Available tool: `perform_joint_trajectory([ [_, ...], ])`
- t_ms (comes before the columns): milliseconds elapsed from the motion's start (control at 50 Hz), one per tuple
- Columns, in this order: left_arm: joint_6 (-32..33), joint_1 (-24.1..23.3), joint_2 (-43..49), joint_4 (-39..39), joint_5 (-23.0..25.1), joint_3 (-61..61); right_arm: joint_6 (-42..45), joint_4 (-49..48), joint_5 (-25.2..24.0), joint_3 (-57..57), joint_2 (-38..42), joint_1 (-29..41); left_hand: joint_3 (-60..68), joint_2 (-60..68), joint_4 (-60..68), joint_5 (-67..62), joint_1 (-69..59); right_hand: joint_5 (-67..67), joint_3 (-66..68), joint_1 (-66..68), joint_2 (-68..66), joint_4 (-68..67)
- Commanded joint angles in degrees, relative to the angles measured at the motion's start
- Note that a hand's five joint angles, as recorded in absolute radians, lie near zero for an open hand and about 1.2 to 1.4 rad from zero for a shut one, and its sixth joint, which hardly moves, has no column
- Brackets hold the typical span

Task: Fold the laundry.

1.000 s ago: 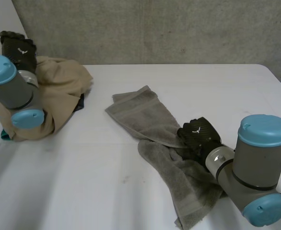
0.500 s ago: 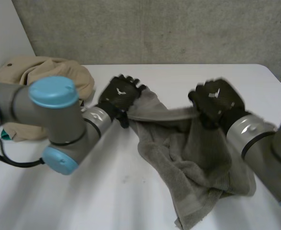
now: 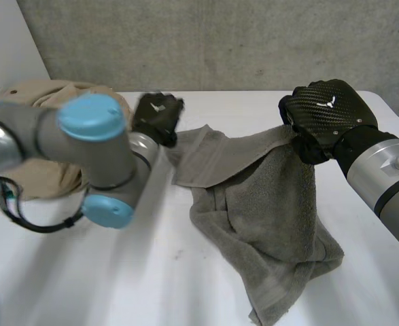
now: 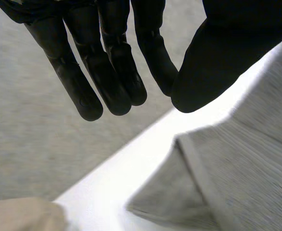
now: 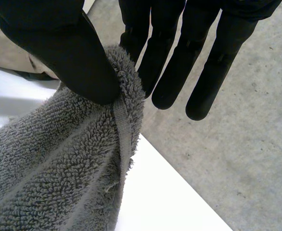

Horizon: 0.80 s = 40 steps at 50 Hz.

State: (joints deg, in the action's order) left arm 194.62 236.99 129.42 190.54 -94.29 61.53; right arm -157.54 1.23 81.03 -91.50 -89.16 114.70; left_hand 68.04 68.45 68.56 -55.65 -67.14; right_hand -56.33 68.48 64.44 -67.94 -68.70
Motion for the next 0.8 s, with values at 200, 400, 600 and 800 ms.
perform_joint_trajectory([
  [200, -11.96, -2.32, -7.97, 0.53, 8.77, 17.05, -0.31, 2.72, 0.01, 5.9, -0.05, 1.23, -56.15, -56.56, -56.67, 53.76, 55.25, -13.67, 11.52, 15.56, -12.06, -11.3],
  [400, -14.88, -4.95, 3.29, 0.62, 5.61, 4.93, -0.31, 5.1, 0.8, 8.01, -1.64, 6.24, -52.44, -52.86, -52.97, 50.05, 51.55, -13.67, 11.52, 15.56, -12.06, -11.3],
  [600, -15.32, -6.71, 9.79, 0.45, 4.73, -1.67, -0.31, 5.71, 2.12, 8.36, -5.33, 6.42, -32.62, -33.03, -33.14, 30.23, 31.73, -13.67, 11.52, 15.56, -12.06, -11.3],
  [800, -14.44, -5.31, 8.66, 0.62, -0.53, -2.73, 0.39, 6.5, 2.38, 7.13, -4.98, 5.63, 11.96, 11.55, 11.44, -14.35, -12.86, -13.67, 11.52, 15.56, -12.06, -11.3],
])
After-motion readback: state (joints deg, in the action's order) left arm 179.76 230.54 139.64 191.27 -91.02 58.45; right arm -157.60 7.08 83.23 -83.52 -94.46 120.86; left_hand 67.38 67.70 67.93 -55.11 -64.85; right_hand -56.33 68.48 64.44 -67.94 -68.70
